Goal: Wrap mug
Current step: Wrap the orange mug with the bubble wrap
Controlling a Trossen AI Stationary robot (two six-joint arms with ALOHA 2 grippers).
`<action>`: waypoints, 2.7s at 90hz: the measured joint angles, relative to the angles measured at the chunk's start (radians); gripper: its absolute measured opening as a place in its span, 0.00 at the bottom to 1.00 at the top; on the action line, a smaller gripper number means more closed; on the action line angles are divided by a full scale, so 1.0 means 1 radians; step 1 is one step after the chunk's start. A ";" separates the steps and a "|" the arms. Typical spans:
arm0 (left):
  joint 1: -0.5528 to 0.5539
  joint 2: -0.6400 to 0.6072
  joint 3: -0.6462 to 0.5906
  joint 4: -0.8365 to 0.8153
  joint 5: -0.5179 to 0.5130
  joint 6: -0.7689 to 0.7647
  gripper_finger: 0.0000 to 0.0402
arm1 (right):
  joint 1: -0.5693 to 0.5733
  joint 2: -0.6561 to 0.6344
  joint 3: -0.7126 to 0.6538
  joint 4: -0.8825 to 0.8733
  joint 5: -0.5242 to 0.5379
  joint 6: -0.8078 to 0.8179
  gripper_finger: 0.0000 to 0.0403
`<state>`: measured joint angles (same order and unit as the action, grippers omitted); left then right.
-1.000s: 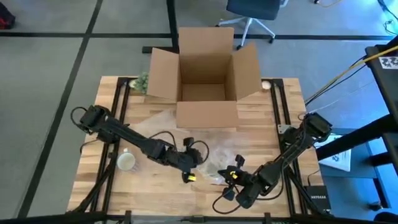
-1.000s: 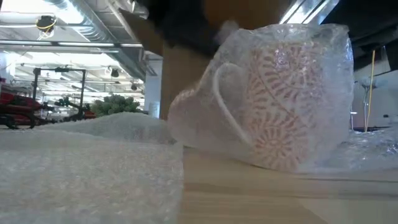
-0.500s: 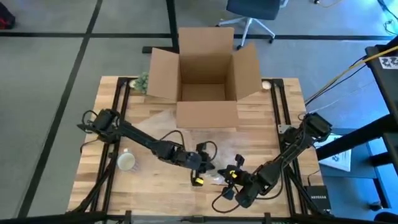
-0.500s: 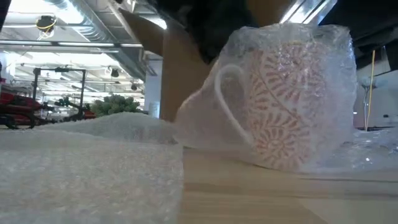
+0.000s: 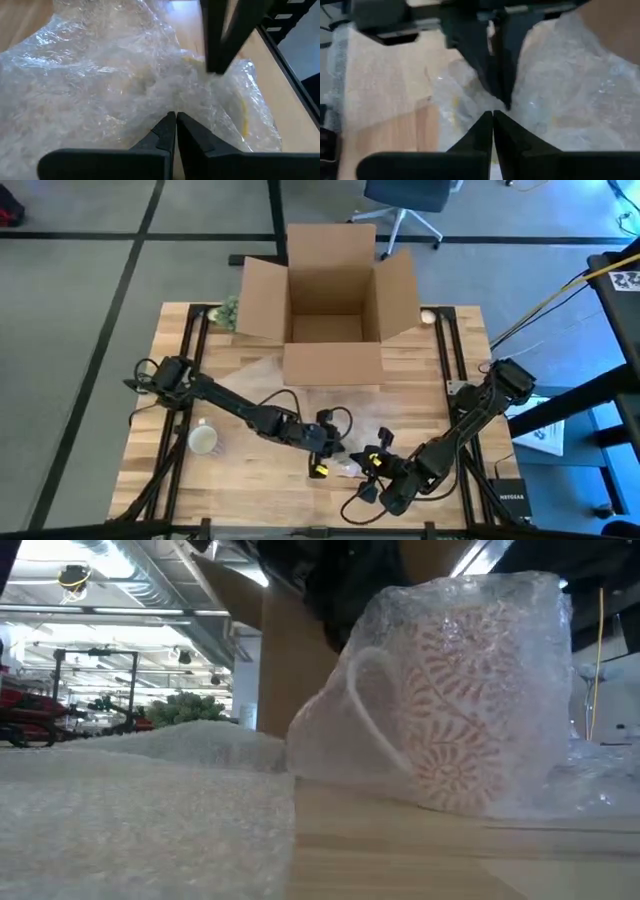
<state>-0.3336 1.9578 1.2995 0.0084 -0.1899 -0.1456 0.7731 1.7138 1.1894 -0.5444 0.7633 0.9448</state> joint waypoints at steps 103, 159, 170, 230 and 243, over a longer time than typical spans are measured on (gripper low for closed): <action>0.002 -0.004 -0.002 0.008 0.003 0.044 0.00 | -0.176 -0.061 0.103 -0.145 -0.370 -0.069 0.00; 0.004 -0.005 -0.002 0.009 0.000 0.044 0.00 | -0.256 -0.138 -0.029 0.020 -0.389 -0.112 0.00; 0.006 -0.005 -0.002 0.005 -0.001 0.041 0.00 | -0.250 -0.095 -0.031 0.024 -0.406 -0.111 0.00; 0.006 -0.057 -0.005 -0.029 -0.011 0.051 0.00 | -0.246 0.030 -0.010 0.019 -0.500 -0.133 0.00; 0.001 -0.140 0.000 -0.108 -0.026 0.049 0.00 | -0.228 0.038 -0.016 0.011 -0.492 -0.131 0.00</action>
<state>-0.3325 1.8175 1.2991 -0.0993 -0.2164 -0.0967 0.5452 1.7521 1.1739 -0.5336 0.2717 0.8138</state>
